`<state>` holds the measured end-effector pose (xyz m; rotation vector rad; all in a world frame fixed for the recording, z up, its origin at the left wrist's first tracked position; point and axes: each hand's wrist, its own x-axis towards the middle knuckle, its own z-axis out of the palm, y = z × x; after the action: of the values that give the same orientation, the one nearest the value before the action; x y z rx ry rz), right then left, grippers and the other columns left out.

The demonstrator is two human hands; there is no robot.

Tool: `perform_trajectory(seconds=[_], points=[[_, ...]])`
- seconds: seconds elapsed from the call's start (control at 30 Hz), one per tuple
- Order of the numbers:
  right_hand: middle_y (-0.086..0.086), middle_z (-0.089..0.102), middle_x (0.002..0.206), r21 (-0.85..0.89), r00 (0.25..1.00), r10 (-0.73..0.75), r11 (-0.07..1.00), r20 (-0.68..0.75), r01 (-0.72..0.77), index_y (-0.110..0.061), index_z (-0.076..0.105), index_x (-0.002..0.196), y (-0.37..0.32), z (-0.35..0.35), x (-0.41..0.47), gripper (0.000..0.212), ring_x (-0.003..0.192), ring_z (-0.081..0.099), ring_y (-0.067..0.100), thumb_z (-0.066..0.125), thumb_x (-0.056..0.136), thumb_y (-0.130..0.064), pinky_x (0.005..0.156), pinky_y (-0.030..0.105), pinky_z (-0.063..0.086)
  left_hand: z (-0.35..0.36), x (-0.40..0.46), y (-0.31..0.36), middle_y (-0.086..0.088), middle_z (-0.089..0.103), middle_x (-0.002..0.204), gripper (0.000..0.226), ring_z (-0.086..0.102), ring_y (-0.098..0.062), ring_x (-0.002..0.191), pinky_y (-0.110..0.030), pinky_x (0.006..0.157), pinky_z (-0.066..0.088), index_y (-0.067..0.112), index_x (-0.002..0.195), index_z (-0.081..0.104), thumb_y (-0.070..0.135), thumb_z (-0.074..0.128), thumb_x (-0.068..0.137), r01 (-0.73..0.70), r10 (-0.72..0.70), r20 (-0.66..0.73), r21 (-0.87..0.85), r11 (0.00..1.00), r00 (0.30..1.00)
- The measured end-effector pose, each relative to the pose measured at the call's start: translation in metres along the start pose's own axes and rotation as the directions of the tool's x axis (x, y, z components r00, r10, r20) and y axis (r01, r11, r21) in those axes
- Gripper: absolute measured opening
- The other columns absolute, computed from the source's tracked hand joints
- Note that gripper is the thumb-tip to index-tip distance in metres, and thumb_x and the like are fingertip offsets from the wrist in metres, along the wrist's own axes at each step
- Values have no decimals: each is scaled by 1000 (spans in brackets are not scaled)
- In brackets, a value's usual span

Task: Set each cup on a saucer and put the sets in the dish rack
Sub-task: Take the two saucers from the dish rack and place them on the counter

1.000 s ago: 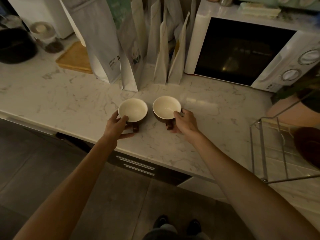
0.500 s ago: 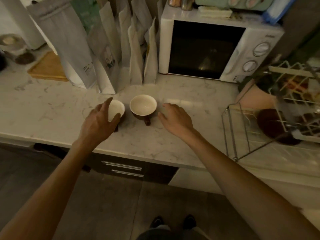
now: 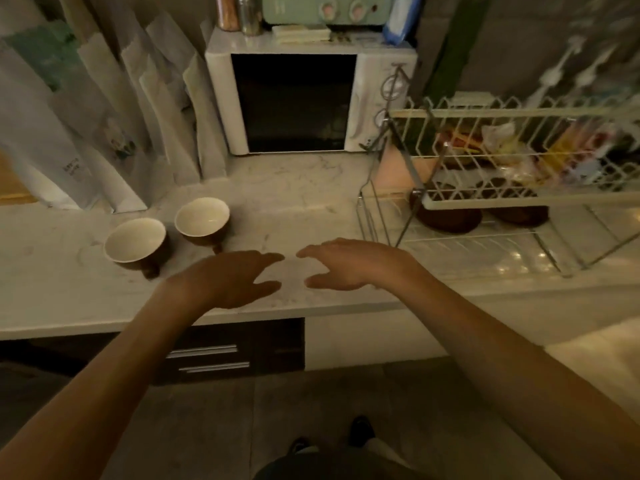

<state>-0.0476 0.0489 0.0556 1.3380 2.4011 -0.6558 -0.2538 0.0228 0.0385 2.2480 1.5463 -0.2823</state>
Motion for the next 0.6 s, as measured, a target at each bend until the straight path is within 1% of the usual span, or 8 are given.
perform_trajectory(seconds=[0.1,0.17,0.23,0.27,0.37,0.47,0.53,0.6], points=[[5,41,153,29,999,40,999,35,-41,-31,24,152,19,13,-33,66,135,43,26,50,95,-51,108,39,39,4,2,32,4,37,152,61,39,-18,135,-36,111,32,37,147,20,56,41,92,-80,80,43,14,997,996],[4,43,152,38,997,76,996,32,-77,-32,25,152,35,23,-52,66,133,46,26,50,94,-52,104,37,41,8,5,55,5,39,150,60,41,-17,133,-36,109,34,39,146,20,55,42,92,-130,127,77,23,991,989],[3,43,152,65,991,127,989,34,-129,-32,26,151,51,30,-69,66,132,47,24,51,94,-52,97,34,39,12,8,79,5,40,148,59,42,-17,131,-35,107,35,39,145,22,53,43,93,-180,178,114,5,984,977],[2,44,151,77,988,154,985,33,-156,-33,26,151,60,32,-77,65,132,47,24,51,94,-52,97,34,39,14,11,91,5,41,148,58,42,-16,130,-34,106,35,40,145,22,53,44,93,-207,206,126,-10,978,970],[3,45,151,109,973,232,967,18,-232,-33,27,151,90,34,-100,64,131,47,25,51,94,-51,104,39,41,15,20,123,4,43,146,57,45,-16,126,-34,104,39,39,145,23,53,42,93,-293,296,135,-36,955,946],[5,44,151,134,949,315,940,15,-314,-33,27,151,118,31,-120,65,132,47,26,51,94,-52,106,43,41,16,34,151,2,43,146,58,46,-18,125,-36,103,41,36,147,24,53,41,94,-340,340,150,-24,940,928],[4,45,151,143,928,373,919,-19,-367,-34,29,150,135,28,-128,63,133,46,25,51,94,-53,106,43,41,16,46,169,1,43,147,59,46,-19,126,-37,104,41,35,147,25,54,42,93,-358,363,136,-56,932,922],[2,48,149,179,894,440,890,-91,-420,-33,36,147,152,27,-132,59,132,47,25,51,94,-53,106,43,41,17,60,185,1,40,149,60,43,-18,131,-36,108,38,34,147,27,55,42,93,-364,379,94,-146,920,920]])
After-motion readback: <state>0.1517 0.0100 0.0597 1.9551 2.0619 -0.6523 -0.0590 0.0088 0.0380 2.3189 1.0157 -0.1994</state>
